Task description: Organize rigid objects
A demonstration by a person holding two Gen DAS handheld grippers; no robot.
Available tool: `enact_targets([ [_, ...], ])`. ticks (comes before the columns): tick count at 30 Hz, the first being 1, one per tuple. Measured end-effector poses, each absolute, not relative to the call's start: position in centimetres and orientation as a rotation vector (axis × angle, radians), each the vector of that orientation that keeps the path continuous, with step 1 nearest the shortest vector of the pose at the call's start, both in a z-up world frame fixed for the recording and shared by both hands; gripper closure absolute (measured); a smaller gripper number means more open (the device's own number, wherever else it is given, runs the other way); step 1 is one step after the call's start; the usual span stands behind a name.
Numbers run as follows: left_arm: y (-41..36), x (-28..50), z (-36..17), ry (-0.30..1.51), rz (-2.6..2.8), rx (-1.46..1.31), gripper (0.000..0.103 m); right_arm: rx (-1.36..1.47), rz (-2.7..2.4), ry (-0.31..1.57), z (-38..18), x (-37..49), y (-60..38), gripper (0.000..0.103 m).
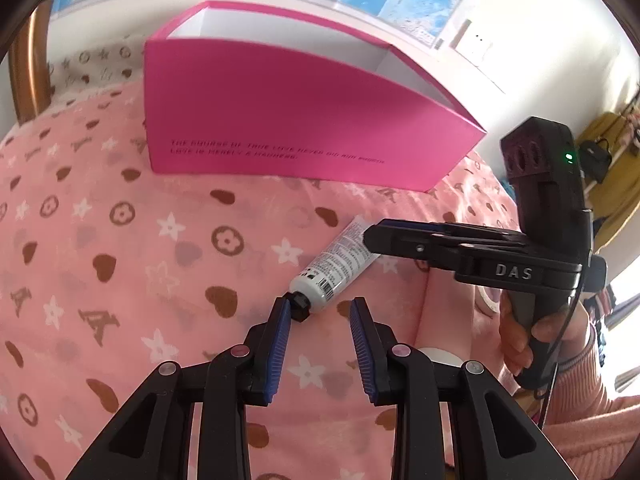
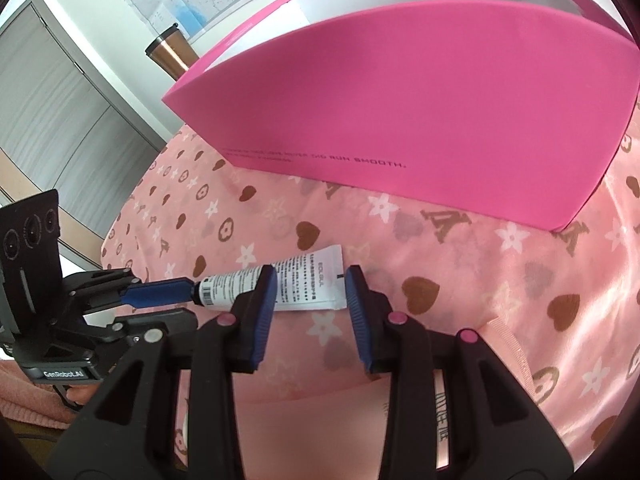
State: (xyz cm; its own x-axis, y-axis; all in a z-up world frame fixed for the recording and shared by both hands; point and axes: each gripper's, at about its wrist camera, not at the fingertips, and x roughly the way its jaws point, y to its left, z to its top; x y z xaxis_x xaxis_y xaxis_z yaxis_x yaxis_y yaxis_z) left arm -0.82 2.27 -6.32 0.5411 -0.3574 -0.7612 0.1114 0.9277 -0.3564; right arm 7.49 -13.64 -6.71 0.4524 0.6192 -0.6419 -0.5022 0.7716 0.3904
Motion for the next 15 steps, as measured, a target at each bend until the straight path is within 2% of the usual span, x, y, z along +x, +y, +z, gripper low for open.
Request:
enact_targets([
  [7,2.43,-1.17,-6.37,0.956,-0.288,-0.290,0.073,0.141,0.696,0.855,-6.69,7.36,-13.46,0.064],
  [10,2.51,-1.19,-6.38,0.956,-0.283,-0.292,0.073,0.135,0.698,0.853,-6.64,7.22,-13.34,0.061],
  [12,2.38,-1.16,-6.39,0.956,-0.279,-0.285,0.073,0.138,0.706,0.849,-6.57,7.08,-13.32,0.056],
  [15,2.19,-1.00,-6.41,0.959,-0.273,-0.270,0.072,0.148,0.701,0.840,-6.48,6.79,-13.42,0.056],
])
